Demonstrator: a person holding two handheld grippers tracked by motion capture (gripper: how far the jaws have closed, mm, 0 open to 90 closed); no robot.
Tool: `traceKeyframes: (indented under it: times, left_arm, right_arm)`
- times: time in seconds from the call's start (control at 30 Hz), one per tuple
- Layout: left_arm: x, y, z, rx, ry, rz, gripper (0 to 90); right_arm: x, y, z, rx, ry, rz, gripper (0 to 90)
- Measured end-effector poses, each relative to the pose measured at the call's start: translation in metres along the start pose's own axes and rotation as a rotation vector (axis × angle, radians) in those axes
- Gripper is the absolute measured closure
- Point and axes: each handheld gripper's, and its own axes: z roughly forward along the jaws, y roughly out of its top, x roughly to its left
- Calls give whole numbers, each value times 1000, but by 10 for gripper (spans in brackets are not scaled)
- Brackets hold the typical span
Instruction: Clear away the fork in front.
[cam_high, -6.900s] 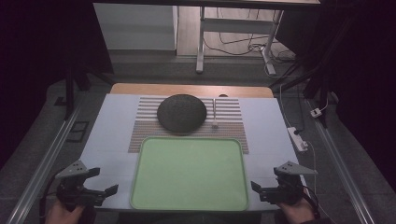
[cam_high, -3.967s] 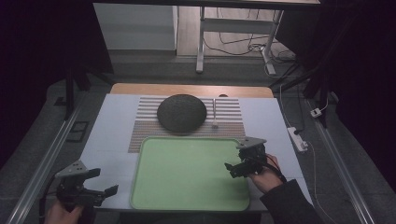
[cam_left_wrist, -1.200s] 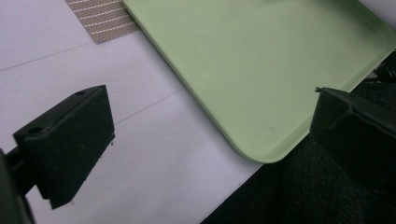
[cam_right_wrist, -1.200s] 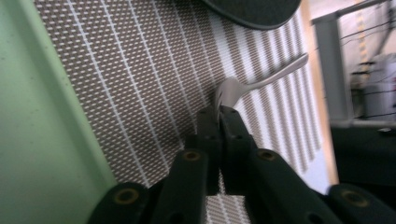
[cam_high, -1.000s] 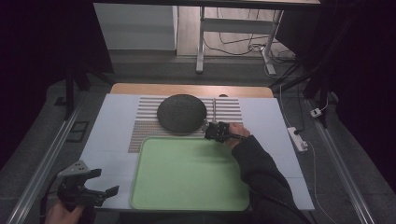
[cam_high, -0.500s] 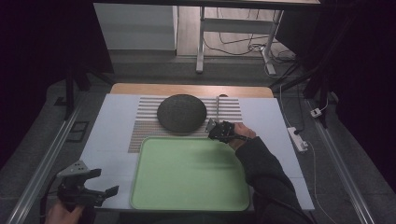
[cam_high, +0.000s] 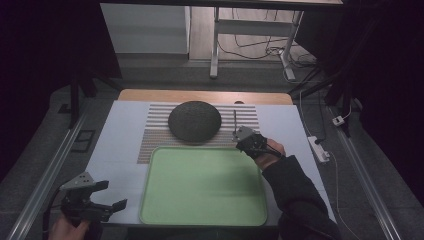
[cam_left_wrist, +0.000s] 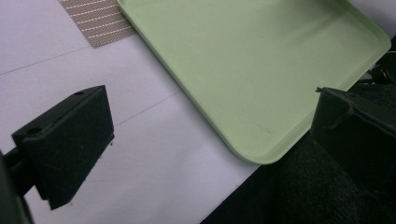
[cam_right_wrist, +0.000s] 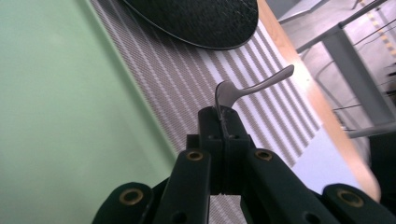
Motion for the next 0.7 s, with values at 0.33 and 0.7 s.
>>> traceKeyframes:
  times: [0.33,0.7]
  left_arm:
    - [-1,3,3,-13,-34,48,0]
    - [1,12,8,-76,-55,91,0]
  right_arm:
    - [-6,-17,-34,-131,156,214,897]
    - [6,-33,-64,-246,331,290,897]
